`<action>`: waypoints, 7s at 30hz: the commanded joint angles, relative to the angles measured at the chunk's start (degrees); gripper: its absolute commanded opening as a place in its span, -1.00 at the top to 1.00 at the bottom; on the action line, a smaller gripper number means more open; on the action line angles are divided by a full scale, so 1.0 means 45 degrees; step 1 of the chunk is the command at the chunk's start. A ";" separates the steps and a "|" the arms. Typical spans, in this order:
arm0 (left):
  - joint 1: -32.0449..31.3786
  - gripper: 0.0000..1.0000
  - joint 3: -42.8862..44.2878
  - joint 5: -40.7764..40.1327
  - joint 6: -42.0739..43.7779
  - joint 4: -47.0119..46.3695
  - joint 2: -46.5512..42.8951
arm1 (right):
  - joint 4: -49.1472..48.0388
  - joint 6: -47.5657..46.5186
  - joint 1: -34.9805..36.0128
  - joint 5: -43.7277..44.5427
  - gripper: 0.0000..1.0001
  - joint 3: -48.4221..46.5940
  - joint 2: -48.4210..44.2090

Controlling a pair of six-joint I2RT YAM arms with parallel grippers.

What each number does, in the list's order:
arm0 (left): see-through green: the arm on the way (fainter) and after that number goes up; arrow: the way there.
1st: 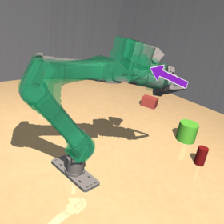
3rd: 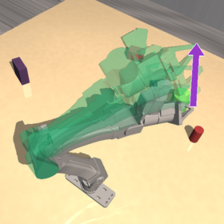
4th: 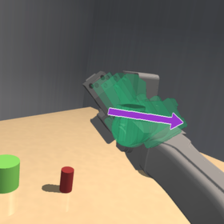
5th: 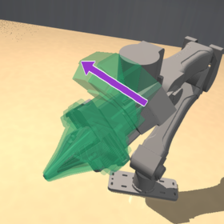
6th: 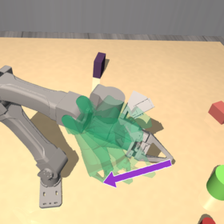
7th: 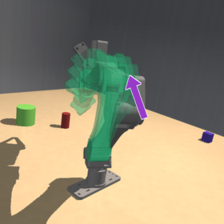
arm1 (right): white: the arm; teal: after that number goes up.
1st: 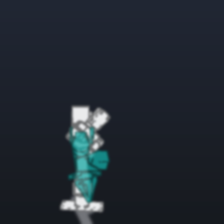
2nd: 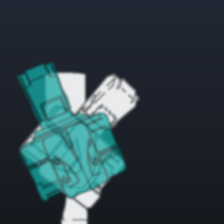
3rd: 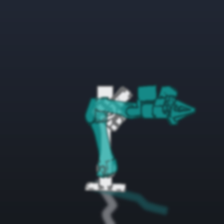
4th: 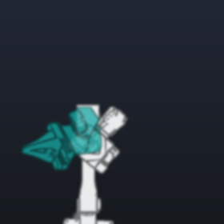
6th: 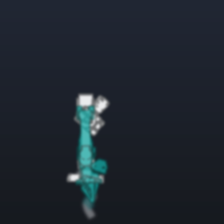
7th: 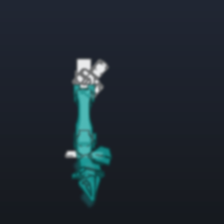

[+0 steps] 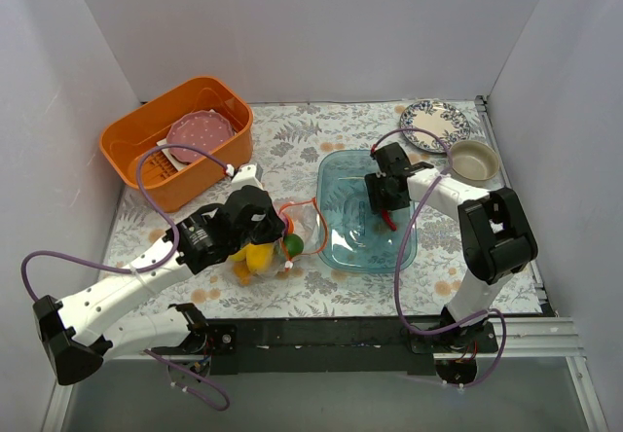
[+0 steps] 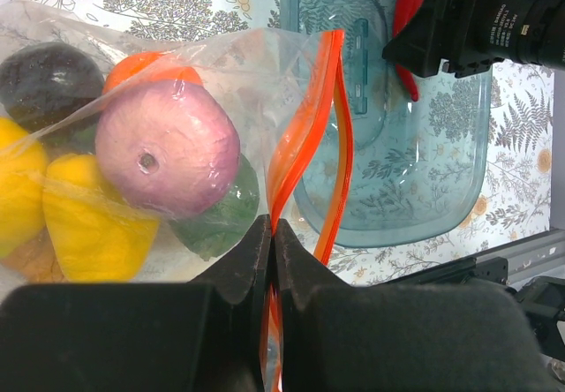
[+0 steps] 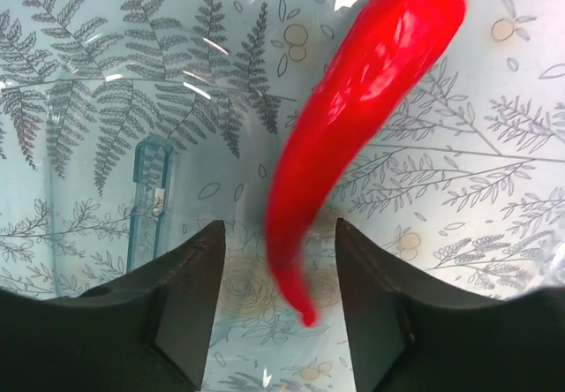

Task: Place the food in the zip-top bag and seal the zipper
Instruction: Pick up the fake fruit from the bin, then place the fake fruit in the zipper food storage bag, then adjust the zipper food storage bag at the center of the board.

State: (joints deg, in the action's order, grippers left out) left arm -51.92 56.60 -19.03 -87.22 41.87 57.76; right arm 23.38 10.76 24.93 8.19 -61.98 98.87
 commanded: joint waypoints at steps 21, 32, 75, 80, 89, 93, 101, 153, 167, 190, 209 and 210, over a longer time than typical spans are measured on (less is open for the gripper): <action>0.0034 1.00 0.0001 -0.0108 0.0183 -0.0104 -0.0022 | -0.1230 0.0030 -0.0090 -0.1252 0.62 0.1623 -0.0506; 0.0034 1.00 -0.0058 -0.0225 0.0242 0.0032 -0.0101 | -0.0449 0.0010 -0.0090 -0.2559 0.72 0.1467 -0.3395; 0.0015 1.00 -0.0156 0.0146 0.0027 -0.0515 0.0271 | -0.3066 0.2353 0.2350 -1.3968 0.58 0.3128 -0.5820; 0.0034 1.00 -0.0038 0.0146 0.0066 -0.0476 0.0329 | -0.3260 0.2587 0.3131 -1.3792 0.59 0.2796 -0.5177; 0.0034 1.00 -0.0214 0.0205 -0.0032 -0.0320 0.0076 | -0.3338 0.3583 0.3328 -1.3596 0.63 0.1118 -0.3437; 0.0034 1.00 -0.0253 0.0224 -0.0012 -0.0339 -0.0042 | -0.2522 0.3507 0.3328 -1.3382 0.63 -0.0053 -0.2598; 0.0015 1.00 -0.0058 0.0283 0.0085 -0.0378 -0.0061 | -0.1308 0.3428 0.3328 -1.2620 0.65 -0.1520 -0.0878; 0.0034 1.00 0.0157 0.0048 0.0242 -0.0378 -0.0452 | -0.1737 0.4424 0.5476 -0.5199 -0.18 -0.2147 -0.1305; 0.0034 1.00 0.0000 0.0087 0.0183 -0.0398 -0.0550 | -0.1346 0.5732 0.5105 -0.1530 -0.08 0.0528 -0.4548; 0.0034 1.00 -0.0019 0.0127 0.0280 -0.0436 -0.0511 | -0.4528 0.6670 0.4304 -0.4474 0.64 0.2619 -0.3865; 0.0015 1.00 0.1639 -0.1746 0.0847 0.1513 -0.0629 | -0.5545 0.5908 0.4245 -0.8300 0.97 -0.2237 -0.3553; 0.0015 1.00 0.2221 -0.2309 0.0828 0.2232 -0.0531 | -0.5604 0.5909 0.4246 -0.8361 0.97 -0.2495 -0.3495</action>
State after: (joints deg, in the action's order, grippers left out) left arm -51.92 59.20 -22.37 -85.17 45.12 55.70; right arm 4.01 38.59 43.97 -23.00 -64.69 82.91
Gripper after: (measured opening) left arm 0.018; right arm 0.023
